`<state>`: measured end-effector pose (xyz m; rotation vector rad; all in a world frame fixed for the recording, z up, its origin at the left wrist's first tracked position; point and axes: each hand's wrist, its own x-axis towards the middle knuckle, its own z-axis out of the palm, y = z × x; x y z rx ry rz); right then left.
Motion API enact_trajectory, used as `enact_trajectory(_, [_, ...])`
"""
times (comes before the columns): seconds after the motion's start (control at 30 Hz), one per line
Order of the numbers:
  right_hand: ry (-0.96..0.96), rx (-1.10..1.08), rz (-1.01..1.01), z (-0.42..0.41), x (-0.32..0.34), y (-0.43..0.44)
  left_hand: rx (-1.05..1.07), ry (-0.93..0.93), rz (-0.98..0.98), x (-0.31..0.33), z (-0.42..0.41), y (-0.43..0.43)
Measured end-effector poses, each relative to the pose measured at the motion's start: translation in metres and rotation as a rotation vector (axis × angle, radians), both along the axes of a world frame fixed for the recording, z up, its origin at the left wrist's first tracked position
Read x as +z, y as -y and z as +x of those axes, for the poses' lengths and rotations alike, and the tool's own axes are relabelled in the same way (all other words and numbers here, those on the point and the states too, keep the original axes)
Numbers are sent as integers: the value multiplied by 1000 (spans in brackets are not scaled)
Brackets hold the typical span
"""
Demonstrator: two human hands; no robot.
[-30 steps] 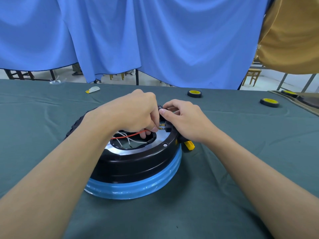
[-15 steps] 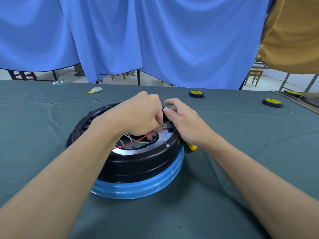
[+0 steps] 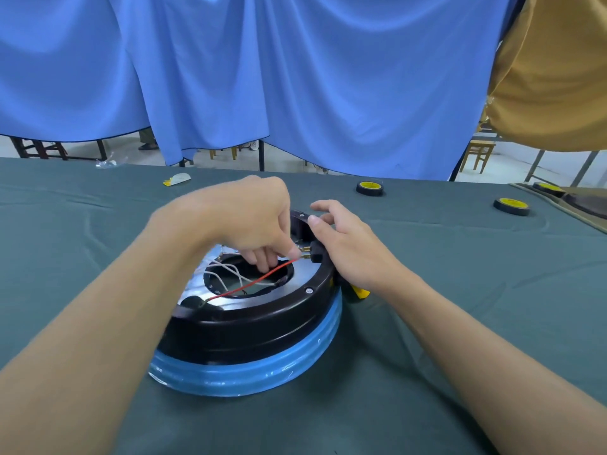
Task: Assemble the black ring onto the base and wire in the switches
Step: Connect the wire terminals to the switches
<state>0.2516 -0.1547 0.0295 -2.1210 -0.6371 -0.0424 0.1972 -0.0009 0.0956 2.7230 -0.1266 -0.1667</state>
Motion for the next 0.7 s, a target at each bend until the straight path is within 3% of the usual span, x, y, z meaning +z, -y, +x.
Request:
enact_trajectory(0.2, [8,-16,-6,0,1,2,100,292,128,-5,9,-18])
enact_trajectory(0.47, [16,-25,-10,-1,0,-1,-37,105,157,-24,15,-11])
enact_trajectory(0.7, [22,-28,-12,0,1,-1,-88,146,37,-24,15,-9])
